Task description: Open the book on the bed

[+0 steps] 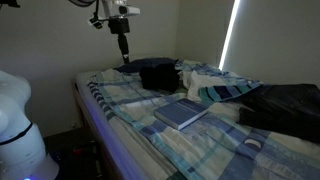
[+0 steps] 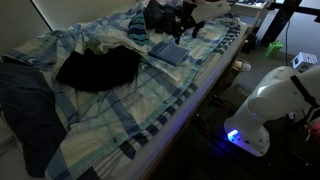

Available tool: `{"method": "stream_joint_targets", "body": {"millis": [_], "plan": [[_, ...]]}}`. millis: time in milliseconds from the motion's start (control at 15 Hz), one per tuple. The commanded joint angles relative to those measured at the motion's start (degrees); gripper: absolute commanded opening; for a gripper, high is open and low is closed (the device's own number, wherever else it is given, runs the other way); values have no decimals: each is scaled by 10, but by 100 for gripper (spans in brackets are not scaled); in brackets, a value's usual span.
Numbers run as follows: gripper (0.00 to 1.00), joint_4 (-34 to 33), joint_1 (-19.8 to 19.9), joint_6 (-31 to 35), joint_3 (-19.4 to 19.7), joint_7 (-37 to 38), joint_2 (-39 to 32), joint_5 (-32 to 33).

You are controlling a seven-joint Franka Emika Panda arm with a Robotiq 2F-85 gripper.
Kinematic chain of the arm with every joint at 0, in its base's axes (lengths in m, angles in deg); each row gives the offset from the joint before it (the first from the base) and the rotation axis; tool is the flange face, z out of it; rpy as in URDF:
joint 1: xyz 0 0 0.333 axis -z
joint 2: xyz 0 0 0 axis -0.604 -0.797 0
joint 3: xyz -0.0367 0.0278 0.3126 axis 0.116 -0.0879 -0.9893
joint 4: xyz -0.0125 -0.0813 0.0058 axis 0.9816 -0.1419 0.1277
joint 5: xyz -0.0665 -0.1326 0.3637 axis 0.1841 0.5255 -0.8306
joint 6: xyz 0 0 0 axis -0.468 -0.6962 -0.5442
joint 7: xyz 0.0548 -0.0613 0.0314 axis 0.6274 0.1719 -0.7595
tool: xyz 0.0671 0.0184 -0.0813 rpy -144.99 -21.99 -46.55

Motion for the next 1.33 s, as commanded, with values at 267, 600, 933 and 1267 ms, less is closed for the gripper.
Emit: {"method": "stream_joint_targets", "body": {"millis": [267, 600, 933, 1267], "plan": [[100, -17, 31, 79, 50, -15, -107, 17], [100, -41, 47, 165, 98, -30, -199, 4], [100, -95, 47, 200, 132, -45, -289, -28], [100, -92, 46, 196, 134, -39, -296, -24]]}}
